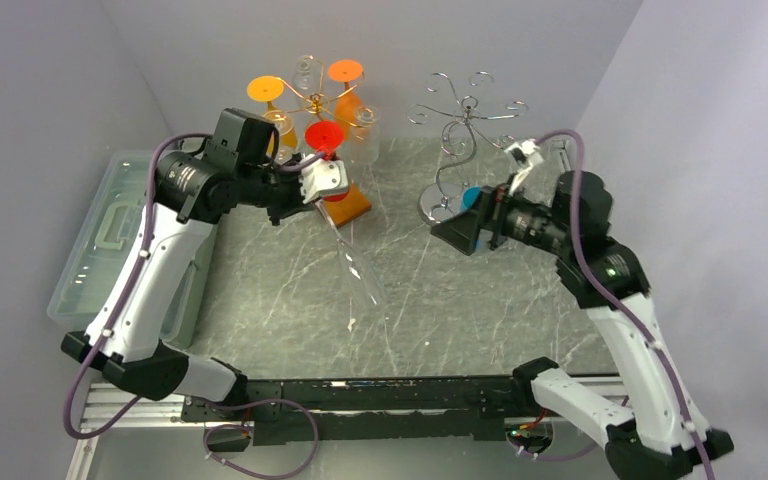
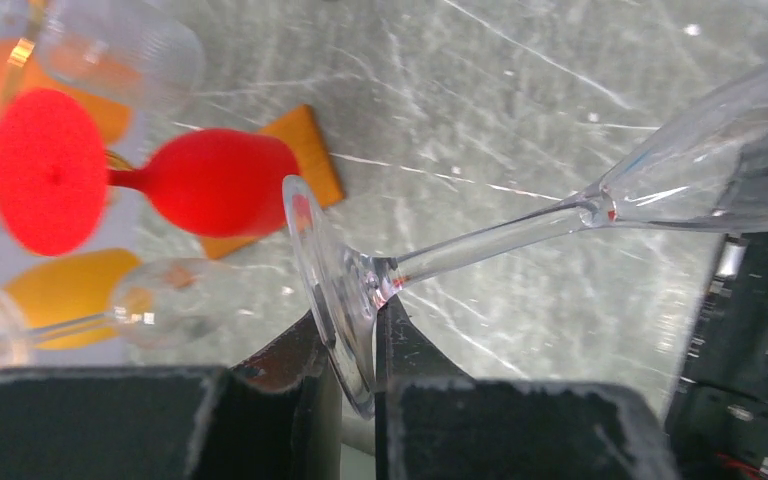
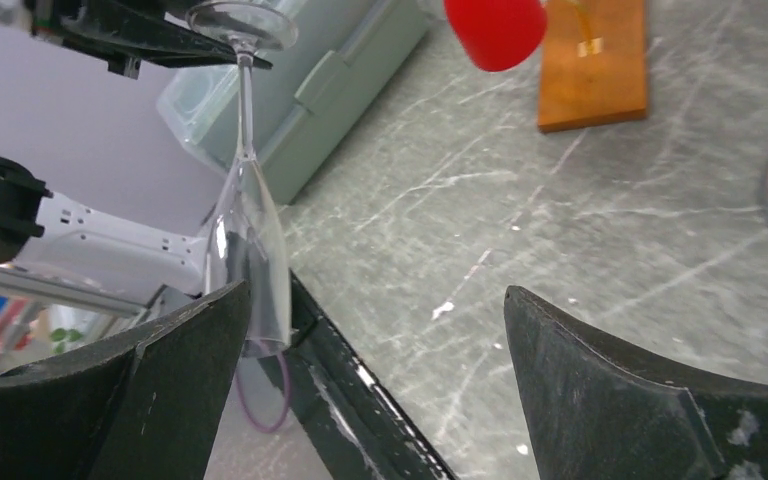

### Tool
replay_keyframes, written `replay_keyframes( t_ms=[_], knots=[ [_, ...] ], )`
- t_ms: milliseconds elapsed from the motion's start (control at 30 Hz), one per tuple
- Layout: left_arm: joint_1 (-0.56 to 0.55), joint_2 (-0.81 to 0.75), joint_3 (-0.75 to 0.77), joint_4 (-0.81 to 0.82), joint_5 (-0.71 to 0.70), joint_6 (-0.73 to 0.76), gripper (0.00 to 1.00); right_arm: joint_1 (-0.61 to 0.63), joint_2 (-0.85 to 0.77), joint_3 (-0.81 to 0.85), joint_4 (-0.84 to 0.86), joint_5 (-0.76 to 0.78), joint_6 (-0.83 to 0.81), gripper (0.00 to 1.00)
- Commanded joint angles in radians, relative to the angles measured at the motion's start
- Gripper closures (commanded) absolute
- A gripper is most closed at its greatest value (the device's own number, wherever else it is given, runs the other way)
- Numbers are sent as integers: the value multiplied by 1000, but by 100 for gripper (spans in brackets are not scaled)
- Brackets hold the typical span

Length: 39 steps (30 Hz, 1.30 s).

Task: Place the wine glass upside down on the wine glass rack
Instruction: Turn the wine glass upside down at the wine rack.

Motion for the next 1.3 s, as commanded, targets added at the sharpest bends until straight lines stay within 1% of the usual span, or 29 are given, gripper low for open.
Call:
replay_keyframes(
  t_ms=[0,100,167,367,500,633,800,867,967,1000,1033,1067,1100,1133,1200,1233,1267],
  knots=[
    [-42,-85,-22,196,-110,114,100,131,63,-51,265,8,98,0],
    [-73,-125,-66,265,-147,155,100,309,128,-20,277,118,55,0],
    [-91,-142,-97,298,-156,170,100,357,158,-24,309,138,52,0],
    [-151,-172,-177,372,-205,221,100,405,171,-113,486,115,68,0],
    [-175,-173,-182,409,-218,247,100,432,210,-149,520,104,67,0],
    [-193,-189,-213,450,-225,274,100,484,239,-166,497,147,20,0],
    [-211,-206,-235,455,-212,279,100,524,238,-241,567,198,11,0],
    [-220,-204,-231,450,-214,261,100,535,227,-265,602,244,0,7],
    [-232,-206,-237,453,-224,240,100,540,199,-303,632,335,-22,33],
    [-236,-204,-236,452,-230,229,100,540,183,-324,651,363,-31,49],
    [-239,-197,-223,442,-237,213,99,540,164,-348,673,401,-39,68],
    [-243,-184,-199,420,-243,195,89,540,141,-378,705,431,-45,83],
    [-248,-159,-166,390,-260,172,71,539,112,-409,744,460,-60,91],
    [-252,-124,-116,352,-277,140,59,539,89,-436,769,492,-74,93],
    [-255,-51,-13,274,-308,71,45,537,49,-483,795,557,-95,94],
    [-254,-26,26,253,-320,36,34,537,29,-506,804,586,-112,95],
    [-254,-8,50,238,-325,11,17,535,12,-525,811,626,-129,95]
  ],
)
